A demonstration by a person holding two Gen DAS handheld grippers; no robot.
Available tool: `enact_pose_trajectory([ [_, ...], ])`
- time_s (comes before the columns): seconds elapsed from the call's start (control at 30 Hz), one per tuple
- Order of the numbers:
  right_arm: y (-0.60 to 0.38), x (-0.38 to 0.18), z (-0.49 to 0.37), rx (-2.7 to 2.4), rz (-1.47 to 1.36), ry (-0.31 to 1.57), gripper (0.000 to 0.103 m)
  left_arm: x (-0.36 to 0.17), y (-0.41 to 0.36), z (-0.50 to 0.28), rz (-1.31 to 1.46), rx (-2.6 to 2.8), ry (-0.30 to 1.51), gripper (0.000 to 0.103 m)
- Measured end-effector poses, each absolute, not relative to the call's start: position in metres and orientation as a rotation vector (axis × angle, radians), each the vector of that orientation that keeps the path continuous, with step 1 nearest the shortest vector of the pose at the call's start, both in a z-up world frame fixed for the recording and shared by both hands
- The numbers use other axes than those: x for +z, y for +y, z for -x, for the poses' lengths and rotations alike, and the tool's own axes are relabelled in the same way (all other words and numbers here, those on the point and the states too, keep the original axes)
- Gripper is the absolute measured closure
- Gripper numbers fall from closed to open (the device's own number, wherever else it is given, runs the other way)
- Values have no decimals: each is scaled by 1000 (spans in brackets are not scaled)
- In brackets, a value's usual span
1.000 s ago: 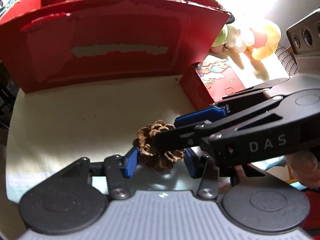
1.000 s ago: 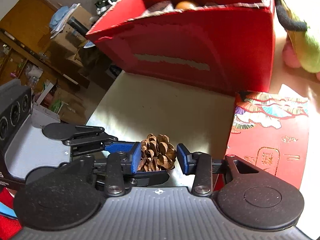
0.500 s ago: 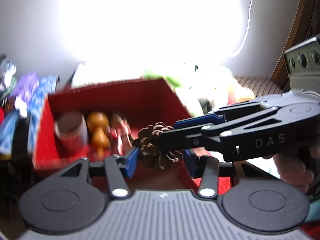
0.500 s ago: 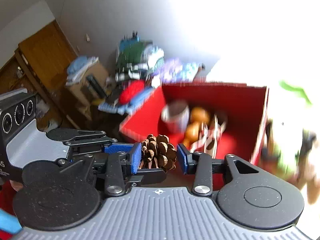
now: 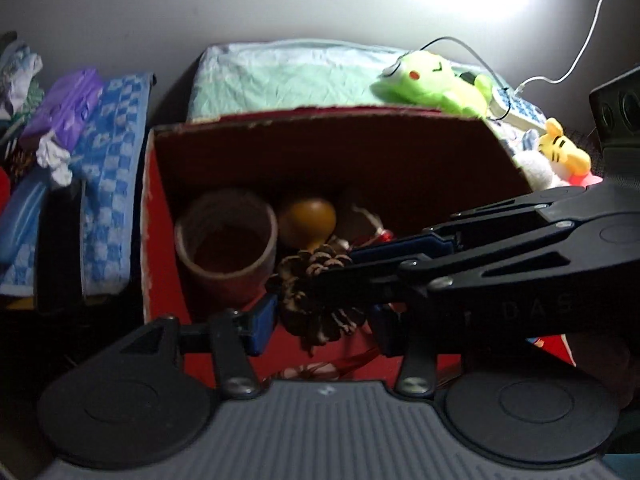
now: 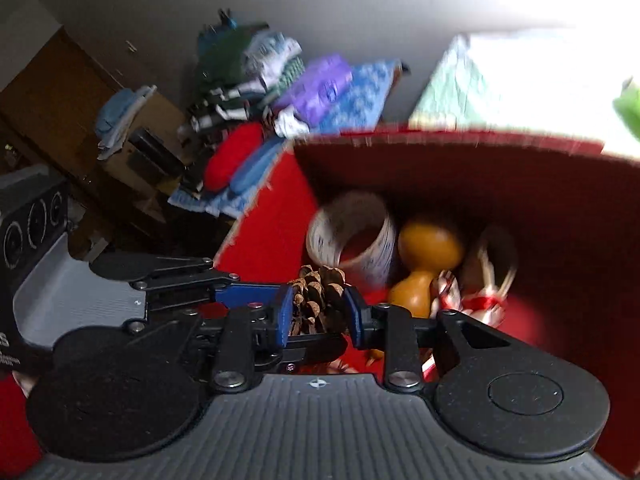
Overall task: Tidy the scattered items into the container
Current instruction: 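Carry the pine cone over and down into the red box, then open the right tool to release the pine cone in the box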
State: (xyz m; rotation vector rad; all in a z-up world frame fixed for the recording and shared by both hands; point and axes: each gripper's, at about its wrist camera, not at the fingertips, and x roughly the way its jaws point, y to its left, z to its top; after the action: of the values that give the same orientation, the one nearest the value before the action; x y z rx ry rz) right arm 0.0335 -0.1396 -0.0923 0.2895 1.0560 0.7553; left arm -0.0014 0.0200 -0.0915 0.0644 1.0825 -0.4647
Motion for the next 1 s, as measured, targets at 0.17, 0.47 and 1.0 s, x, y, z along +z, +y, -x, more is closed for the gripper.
enact_pose_trajectory([
  [0.17, -135, -114, -43, 745, -354, 1185, 73, -96, 11, 0, -213, -451, 1119, 49],
  [0.47, -126, -126, -43, 702, -329, 1312, 72, -105, 2, -2, -293, -443, 1105, 48],
  [1.0, -155, -133, -41, 660, -583, 1268, 69, -77, 9, 9, -215, -508, 1019, 47],
])
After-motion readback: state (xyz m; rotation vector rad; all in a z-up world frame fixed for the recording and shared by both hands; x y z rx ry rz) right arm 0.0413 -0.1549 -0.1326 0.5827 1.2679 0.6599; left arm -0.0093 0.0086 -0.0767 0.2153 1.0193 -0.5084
